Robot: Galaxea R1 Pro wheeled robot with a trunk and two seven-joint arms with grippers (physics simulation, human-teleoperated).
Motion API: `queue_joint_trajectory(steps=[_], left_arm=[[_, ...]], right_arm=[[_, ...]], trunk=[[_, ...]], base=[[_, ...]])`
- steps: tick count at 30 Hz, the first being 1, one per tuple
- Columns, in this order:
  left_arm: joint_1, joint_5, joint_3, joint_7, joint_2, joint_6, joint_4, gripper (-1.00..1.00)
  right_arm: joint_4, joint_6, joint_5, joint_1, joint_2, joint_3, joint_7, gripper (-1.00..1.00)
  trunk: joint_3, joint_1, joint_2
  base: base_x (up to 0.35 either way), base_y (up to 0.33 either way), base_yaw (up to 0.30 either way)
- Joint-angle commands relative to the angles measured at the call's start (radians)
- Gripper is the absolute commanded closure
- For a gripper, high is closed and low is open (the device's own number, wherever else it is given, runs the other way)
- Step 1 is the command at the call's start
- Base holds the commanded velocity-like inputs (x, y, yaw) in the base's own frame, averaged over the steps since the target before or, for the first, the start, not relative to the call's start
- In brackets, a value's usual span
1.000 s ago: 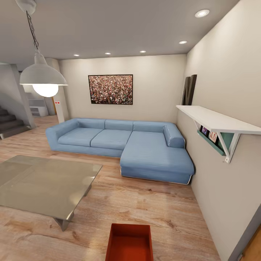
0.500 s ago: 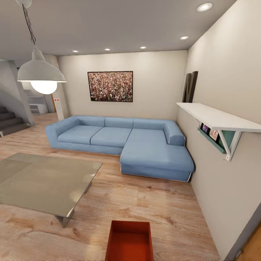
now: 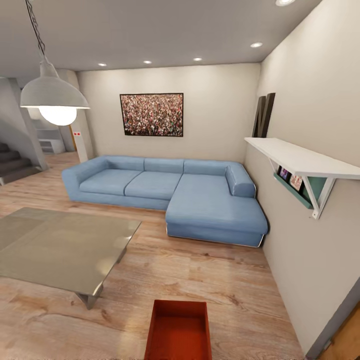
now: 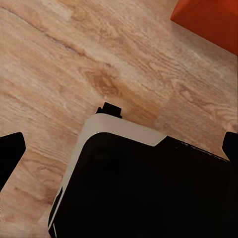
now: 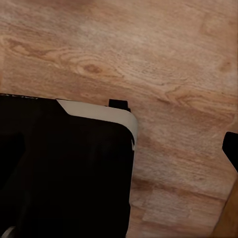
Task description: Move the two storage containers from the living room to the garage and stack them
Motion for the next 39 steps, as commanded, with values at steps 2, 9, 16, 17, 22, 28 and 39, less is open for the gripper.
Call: queue_joint_trajectory(steps=[2, 9, 16, 17, 22, 28, 39], left_arm=[[-0.001, 0.007, -0.009, 0.003, 0.000, -0.002, 0.000, -1.00], [-0.001, 0.007, -0.010, 0.003, 0.000, -0.002, 0.000, -1.00], [-0.001, 0.007, -0.009, 0.003, 0.000, -0.002, 0.000, -1.00], [-0.001, 0.007, -0.009, 0.003, 0.000, -0.002, 0.000, -1.00], [-0.001, 0.007, -0.010, 0.003, 0.000, -0.002, 0.000, -1.00], [-0.001, 0.007, -0.010, 0.003, 0.000, -0.002, 0.000, -1.00], [-0.001, 0.007, -0.010, 0.003, 0.000, -0.002, 0.000, -1.00]], right_arm=[[0.003, -0.006, -0.010, -0.001, 0.001, 0.009, -0.001, -1.00], [0.003, -0.006, -0.009, -0.001, 0.001, 0.011, -0.001, -1.00], [0.004, 0.001, 0.053, -0.001, 0.008, 0.011, 0.000, -1.00], [0.004, 0.001, 0.059, -0.001, 0.009, 0.011, 0.002, -1.00], [0.005, 0.002, 0.071, -0.001, 0.012, 0.011, 0.018, -1.00], [0.006, 0.002, 0.074, -0.001, 0.012, 0.011, 0.020, -1.00], [0.004, 0.000, 0.074, -0.001, 0.001, 0.009, 0.016, -1.00]], trunk=[[-0.005, 0.000, -0.001], [-0.016, 0.000, -0.001], [-0.027, 0.000, -0.001], [-0.029, 0.000, -0.001], [-0.037, 0.000, -0.001], [-0.047, 0.000, -0.001], [-0.065, 0.000, -0.001]], base=[[0.000, 0.000, 0.000], [0.000, 0.000, 0.050], [0.000, 0.000, 0.010], [0.000, 0.000, 0.001], [0.000, 0.000, 0.000], [0.000, 0.000, 0.000], [0.000, 0.000, 0.000]])
